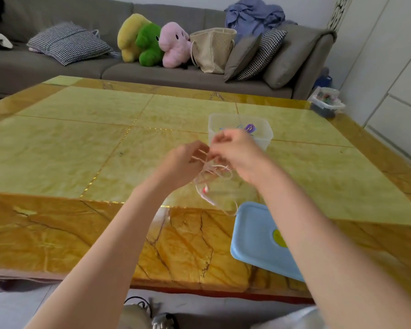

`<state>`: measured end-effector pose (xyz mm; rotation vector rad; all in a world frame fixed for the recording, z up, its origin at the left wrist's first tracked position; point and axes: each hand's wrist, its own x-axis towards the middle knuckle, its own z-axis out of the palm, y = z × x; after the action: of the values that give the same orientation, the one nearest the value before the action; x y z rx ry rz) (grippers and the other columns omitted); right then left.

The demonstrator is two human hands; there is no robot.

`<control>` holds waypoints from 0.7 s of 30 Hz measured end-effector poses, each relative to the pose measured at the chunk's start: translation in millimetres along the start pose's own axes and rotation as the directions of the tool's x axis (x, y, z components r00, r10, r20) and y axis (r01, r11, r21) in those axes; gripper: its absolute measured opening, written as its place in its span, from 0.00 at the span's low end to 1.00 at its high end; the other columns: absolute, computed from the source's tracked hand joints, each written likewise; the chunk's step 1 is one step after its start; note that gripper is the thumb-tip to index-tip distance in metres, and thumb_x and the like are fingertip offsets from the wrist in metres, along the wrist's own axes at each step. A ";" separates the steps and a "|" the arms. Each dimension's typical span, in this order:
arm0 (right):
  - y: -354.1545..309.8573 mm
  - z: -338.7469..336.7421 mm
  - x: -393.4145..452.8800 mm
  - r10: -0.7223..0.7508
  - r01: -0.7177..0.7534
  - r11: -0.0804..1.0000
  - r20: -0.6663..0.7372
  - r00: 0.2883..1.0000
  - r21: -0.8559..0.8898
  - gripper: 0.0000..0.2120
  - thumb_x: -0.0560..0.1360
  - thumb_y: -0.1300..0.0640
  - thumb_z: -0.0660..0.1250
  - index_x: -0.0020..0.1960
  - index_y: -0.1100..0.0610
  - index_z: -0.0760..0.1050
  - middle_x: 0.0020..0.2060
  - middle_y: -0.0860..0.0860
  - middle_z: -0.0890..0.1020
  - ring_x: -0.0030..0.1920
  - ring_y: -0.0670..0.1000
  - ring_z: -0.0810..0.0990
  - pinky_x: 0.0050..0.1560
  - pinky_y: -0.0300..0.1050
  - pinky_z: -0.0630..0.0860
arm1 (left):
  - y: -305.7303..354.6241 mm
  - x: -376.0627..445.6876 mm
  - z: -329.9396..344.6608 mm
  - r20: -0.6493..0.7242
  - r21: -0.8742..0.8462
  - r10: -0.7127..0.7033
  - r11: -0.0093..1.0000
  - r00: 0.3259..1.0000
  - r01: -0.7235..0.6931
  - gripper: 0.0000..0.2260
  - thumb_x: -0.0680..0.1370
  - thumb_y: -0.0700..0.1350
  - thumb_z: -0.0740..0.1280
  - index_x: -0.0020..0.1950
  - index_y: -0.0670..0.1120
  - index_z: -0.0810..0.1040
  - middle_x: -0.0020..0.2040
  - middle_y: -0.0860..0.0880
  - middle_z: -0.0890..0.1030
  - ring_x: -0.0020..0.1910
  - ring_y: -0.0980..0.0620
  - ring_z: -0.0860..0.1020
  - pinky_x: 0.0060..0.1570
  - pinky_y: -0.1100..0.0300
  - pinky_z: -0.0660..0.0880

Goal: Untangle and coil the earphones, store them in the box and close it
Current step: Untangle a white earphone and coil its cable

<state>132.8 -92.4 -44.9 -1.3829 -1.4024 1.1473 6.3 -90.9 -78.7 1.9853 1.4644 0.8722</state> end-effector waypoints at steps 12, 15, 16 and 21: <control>-43.3 -59.2 8.4 -0.119 0.389 0.780 -0.495 0.861 0.490 0.13 0.73 0.75 0.56 0.36 0.61 0.69 0.33 0.55 0.72 0.32 0.49 0.77 0.32 0.34 0.74 | 9.5 1.5 2.0 -0.093 0.150 -0.044 0.987 0.995 0.057 0.24 0.80 0.57 0.55 0.30 0.46 0.75 0.25 0.51 0.74 0.22 0.58 0.71 0.24 0.68 0.63; -35.9 -68.8 9.0 -0.113 0.439 0.764 -0.571 0.813 0.473 0.13 0.73 0.76 0.57 0.36 0.61 0.68 0.34 0.56 0.72 0.30 0.47 0.80 0.33 0.34 0.76 | 8.5 -1.4 -7.8 -0.306 0.139 -0.082 0.982 0.948 0.130 0.26 0.81 0.55 0.53 0.27 0.43 0.70 0.25 0.51 0.71 0.24 0.53 0.69 0.26 0.62 0.63; -35.5 -72.0 7.6 -0.124 0.464 0.757 -0.596 0.793 0.460 0.13 0.73 0.76 0.57 0.36 0.60 0.68 0.34 0.55 0.73 0.28 0.46 0.80 0.32 0.34 0.75 | 8.4 -2.6 -11.6 -0.394 0.130 -0.085 0.980 0.915 0.147 0.26 0.82 0.54 0.53 0.27 0.43 0.68 0.25 0.50 0.69 0.24 0.51 0.67 0.26 0.60 0.61; -38.2 -75.5 -2.6 -0.179 0.416 0.871 -0.622 0.763 0.260 0.11 0.75 0.69 0.61 0.38 0.55 0.67 0.32 0.52 0.74 0.17 0.43 0.69 0.18 0.33 0.59 | 5.2 0.4 -24.0 -0.602 0.178 0.002 0.975 0.798 0.131 0.19 0.81 0.50 0.56 0.34 0.42 0.69 0.36 0.43 0.73 0.41 0.41 0.72 0.49 0.52 0.65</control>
<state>197.3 -90.2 9.9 -1.0399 -0.8492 0.6453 -8.4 -91.1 -59.1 1.8694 2.0340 1.4651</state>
